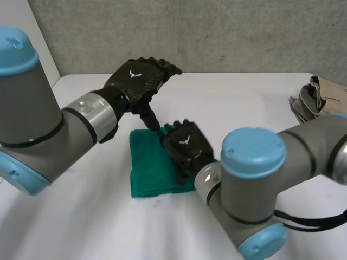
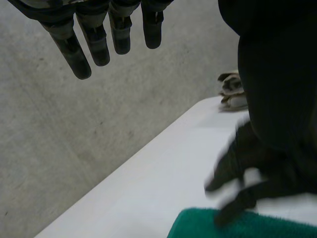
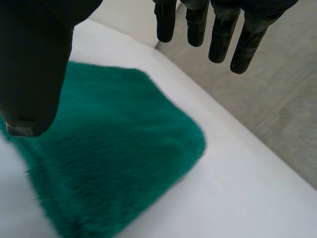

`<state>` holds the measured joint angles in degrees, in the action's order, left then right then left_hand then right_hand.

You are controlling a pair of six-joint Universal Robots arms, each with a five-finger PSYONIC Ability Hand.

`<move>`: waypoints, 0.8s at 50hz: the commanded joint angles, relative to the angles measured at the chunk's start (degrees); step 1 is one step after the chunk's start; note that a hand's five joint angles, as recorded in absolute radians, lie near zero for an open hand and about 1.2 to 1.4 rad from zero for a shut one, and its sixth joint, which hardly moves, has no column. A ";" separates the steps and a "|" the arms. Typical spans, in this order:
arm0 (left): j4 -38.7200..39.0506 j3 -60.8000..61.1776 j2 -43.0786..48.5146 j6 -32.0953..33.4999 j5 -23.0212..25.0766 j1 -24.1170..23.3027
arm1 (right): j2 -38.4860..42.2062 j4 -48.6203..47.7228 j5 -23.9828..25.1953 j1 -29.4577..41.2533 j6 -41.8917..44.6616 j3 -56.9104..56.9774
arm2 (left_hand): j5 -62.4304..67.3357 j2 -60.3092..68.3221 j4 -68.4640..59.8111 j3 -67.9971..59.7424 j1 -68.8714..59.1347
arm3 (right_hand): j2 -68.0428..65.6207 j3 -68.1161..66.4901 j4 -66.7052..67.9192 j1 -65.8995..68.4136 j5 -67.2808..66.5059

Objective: Fold the laundry.

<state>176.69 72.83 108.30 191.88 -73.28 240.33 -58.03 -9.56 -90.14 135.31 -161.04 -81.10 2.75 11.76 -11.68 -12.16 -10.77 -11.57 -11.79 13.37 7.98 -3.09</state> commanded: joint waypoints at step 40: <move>-5.48 -4.72 0.24 -4.32 3.32 -1.09 | 7.23 -4.24 9.09 -21.39 15.48 2.27 | -0.18 0.81 -0.89 -0.41 -1.80 | -68.43 -68.21 66.63 72.02 -66.91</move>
<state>171.19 68.05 108.58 188.12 -69.99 239.21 -45.80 -14.46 -88.19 124.26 -151.70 -72.61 2.75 11.76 -11.68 -12.16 -10.85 -67.32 -66.56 68.03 53.20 -54.08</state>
